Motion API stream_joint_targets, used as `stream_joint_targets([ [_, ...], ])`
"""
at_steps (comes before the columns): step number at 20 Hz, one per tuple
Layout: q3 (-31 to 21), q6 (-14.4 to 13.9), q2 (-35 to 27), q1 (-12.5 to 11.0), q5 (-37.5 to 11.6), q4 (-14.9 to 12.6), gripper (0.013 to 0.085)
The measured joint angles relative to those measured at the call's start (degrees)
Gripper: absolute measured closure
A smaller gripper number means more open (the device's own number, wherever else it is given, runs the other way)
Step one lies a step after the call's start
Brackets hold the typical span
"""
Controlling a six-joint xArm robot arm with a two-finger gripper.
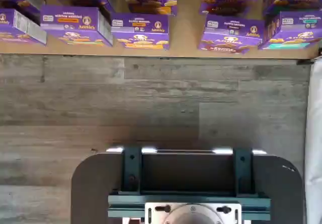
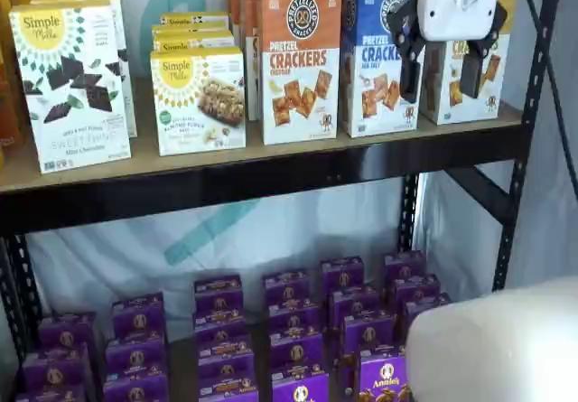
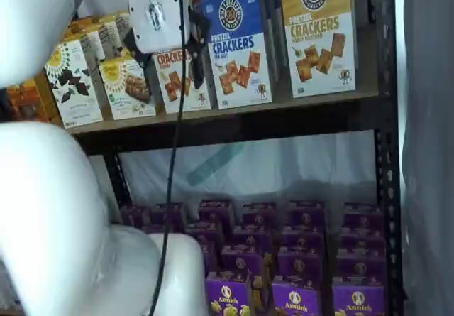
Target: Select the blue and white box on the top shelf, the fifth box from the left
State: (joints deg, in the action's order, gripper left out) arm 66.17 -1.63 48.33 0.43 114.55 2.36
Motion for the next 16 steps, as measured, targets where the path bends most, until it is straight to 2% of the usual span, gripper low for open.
stream_joint_targets([
  [2, 0.1, 1.4, -0.2, -2.9, 0.5, 3.2, 0.0130],
  [4, 0.1, 2.4, -0.2, -4.6, 0.6, 5.0, 0.0130],
  [10, -0.4, 2.3, 0.1, -3.9, -1.4, 4.1, 0.0130],
  [12, -0.7, 2.1, 0.1, -3.2, -2.9, 3.2, 0.0130],
  [16, -0.3, 2.5, -0.8, -3.4, -5.8, 2.9, 0.0130],
])
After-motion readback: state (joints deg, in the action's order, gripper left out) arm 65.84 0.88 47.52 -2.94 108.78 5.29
